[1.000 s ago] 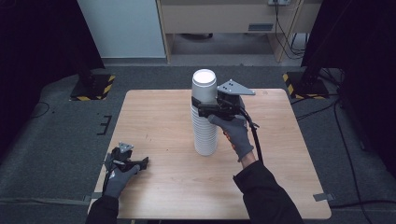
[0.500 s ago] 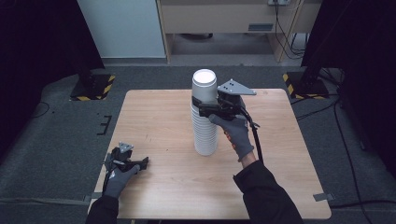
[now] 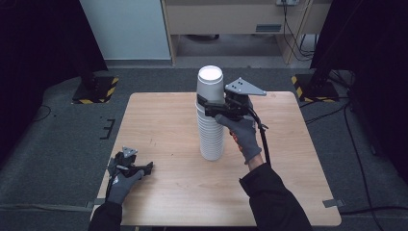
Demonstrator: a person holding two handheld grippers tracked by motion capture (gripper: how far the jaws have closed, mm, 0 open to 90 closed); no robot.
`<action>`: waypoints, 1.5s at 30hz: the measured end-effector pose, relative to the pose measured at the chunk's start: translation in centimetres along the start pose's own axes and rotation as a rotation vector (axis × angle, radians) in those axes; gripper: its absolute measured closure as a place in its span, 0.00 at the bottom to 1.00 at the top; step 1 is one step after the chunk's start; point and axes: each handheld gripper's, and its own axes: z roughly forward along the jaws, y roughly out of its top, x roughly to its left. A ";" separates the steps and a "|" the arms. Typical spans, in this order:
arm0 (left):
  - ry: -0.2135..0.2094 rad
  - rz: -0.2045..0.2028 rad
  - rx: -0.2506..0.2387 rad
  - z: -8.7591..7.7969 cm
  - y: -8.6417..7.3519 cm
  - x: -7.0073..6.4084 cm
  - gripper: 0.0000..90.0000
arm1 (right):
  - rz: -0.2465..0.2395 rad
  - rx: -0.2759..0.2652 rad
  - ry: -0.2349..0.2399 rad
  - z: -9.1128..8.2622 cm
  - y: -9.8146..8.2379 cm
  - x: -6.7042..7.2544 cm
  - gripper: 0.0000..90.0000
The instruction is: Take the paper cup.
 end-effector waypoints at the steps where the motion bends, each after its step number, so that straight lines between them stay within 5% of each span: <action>1: 0.000 0.000 0.000 0.0 0.0 0.0 0.00 | 0.003 -0.003 0.002 0.0 0.2 0.0 0.16; 45: 0.000 0.000 0.000 0.0 0.0 0.0 0.00 | 0.107 -0.209 0.023 -3.1 4.5 -0.7 0.16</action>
